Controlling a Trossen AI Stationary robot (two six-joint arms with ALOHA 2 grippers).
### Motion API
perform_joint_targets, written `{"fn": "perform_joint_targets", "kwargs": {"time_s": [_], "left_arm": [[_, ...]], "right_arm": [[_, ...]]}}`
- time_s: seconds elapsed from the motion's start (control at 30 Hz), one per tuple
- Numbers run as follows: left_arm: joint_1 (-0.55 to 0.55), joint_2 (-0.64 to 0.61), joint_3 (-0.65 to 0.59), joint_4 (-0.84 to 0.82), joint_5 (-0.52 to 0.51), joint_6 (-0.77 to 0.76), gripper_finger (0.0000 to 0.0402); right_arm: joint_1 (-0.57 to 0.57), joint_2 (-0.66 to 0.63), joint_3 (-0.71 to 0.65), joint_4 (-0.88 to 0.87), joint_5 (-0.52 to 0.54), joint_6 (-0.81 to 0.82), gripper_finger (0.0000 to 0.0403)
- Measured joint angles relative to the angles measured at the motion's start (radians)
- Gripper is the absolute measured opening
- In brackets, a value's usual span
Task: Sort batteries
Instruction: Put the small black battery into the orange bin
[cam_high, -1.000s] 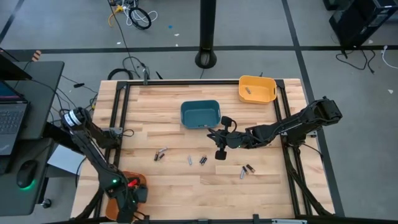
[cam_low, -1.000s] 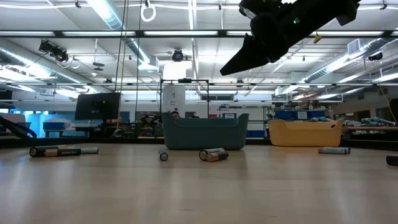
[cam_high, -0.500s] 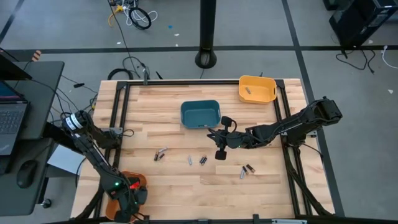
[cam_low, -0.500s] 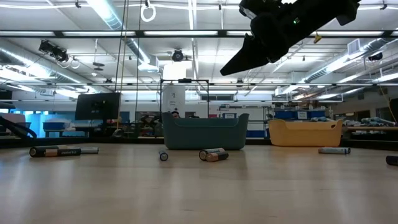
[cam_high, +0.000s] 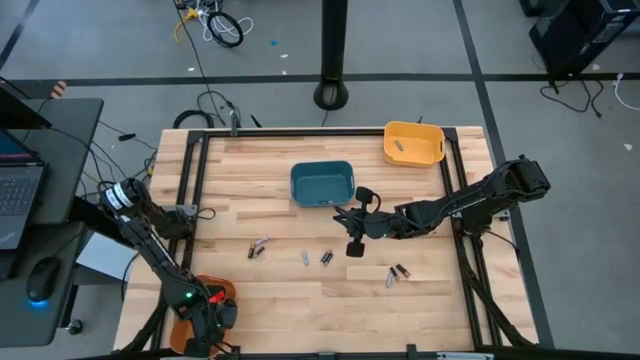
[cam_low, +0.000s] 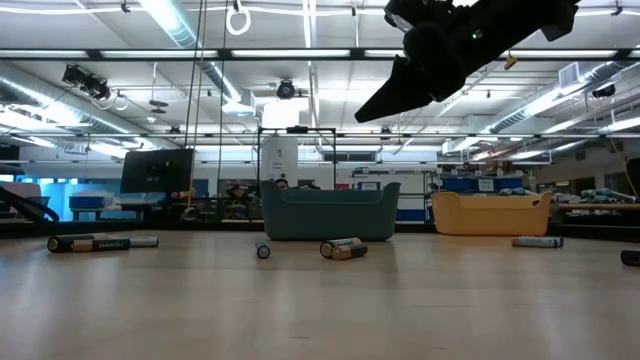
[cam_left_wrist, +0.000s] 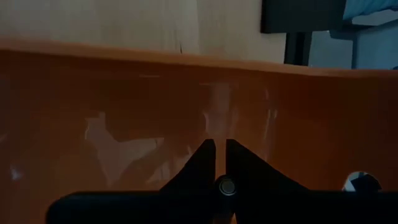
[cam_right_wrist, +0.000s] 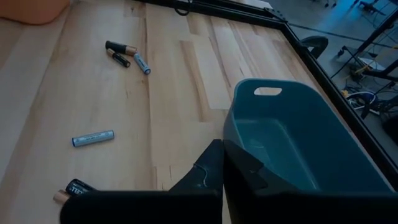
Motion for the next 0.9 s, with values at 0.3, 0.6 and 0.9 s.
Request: {"fn": "perform_joint_targets", "kwargs": {"time_s": [0.3, 0.6, 0.9], "left_arm": [[0.000, 0.000, -0.002, -0.032, -0.012, -0.001, 0.0036], [0.000, 0.000, -0.002, -0.049, -0.018, -0.002, 0.0054], [0.000, 0.000, -0.002, -0.048, -0.023, -0.031, 0.0055]], "right_arm": [[0.000, 0.000, 0.000, -0.001, 0.000, 0.000, 0.0012], [0.000, 0.000, 0.000, -0.001, 0.000, 0.000, 0.0012], [0.000, 0.000, 0.000, -0.001, 0.000, 0.000, 0.0013]]}}
